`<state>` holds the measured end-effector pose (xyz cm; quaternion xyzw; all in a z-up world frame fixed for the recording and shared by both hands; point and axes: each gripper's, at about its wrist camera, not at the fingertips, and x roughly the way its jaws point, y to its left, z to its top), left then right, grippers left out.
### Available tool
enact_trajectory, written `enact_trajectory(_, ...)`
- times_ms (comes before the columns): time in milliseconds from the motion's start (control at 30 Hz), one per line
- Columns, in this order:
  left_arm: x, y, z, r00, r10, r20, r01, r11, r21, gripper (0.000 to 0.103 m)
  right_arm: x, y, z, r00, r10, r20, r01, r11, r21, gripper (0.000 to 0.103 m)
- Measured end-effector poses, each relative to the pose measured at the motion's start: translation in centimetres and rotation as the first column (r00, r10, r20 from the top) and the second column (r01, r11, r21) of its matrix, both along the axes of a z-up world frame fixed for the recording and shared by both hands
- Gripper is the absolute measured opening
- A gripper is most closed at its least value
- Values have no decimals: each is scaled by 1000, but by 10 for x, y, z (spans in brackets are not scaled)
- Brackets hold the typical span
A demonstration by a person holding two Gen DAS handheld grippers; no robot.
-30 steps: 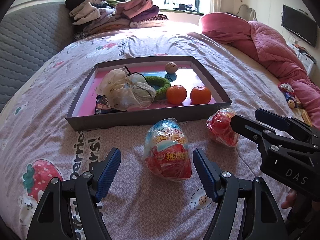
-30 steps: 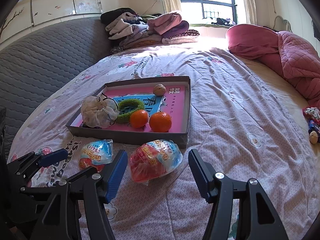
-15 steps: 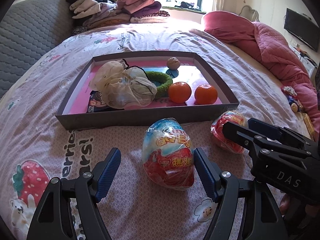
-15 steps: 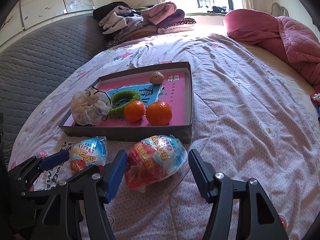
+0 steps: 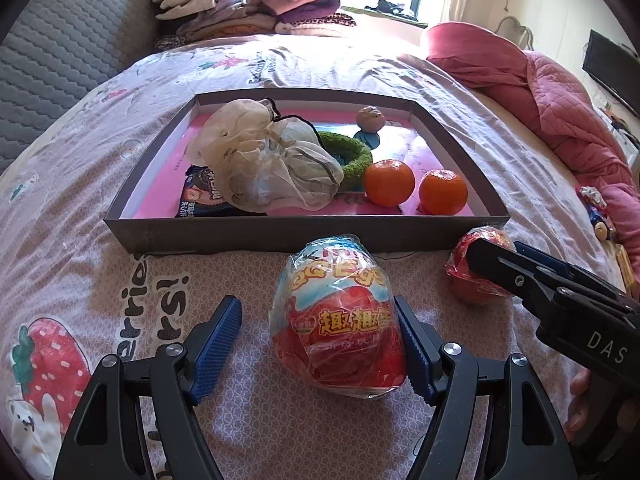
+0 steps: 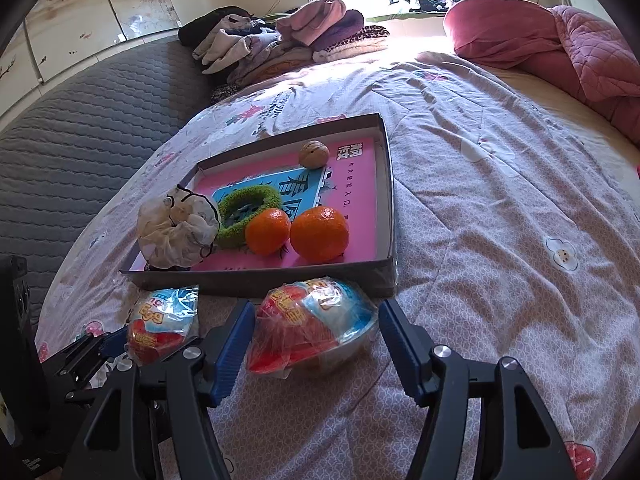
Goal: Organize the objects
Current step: 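Lift both wrapped eggs and carry them over the tray with both tools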
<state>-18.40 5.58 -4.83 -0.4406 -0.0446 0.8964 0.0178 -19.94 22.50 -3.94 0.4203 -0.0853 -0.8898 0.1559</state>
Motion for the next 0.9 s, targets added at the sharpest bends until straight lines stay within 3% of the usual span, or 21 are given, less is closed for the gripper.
enact_trajectory(300, -9, -1, -3, 1000, 6, 3, -6, 1000, 8, 76, -4, -5, -5, 1000, 9, 7, -9, 1000, 18, 70)
enact_trajectory(433, -12, -1, -5, 1000, 9, 9, -9, 1000, -4, 76, -10, -3, -16, 998, 16, 55, -14, 999, -43, 70)
enact_trajectory(667, -13, -8, -5, 1000, 5, -12, -4, 999, 35, 75, -7, 0, -11, 1000, 14, 26, -12, 998, -60, 68)
enact_trajectory(733, -13, -9, -4, 1000, 0, -15, 0, 999, 41, 71, -6, 2, -9, 1000, 8, 17, -7, 998, -61, 67)
enact_trajectory(833, -13, -9, -3, 1000, 0, -19, 1, 999, 41, 55, -6, 2, -6, 1000, 8, 7, -7, 998, -65, 67)
enact_trajectory(900, -14, -10, -4, 1000, -4, -11, 5, 999, 41, 52, -5, 2, -5, 1000, 8, 1, -8, 998, -63, 66)
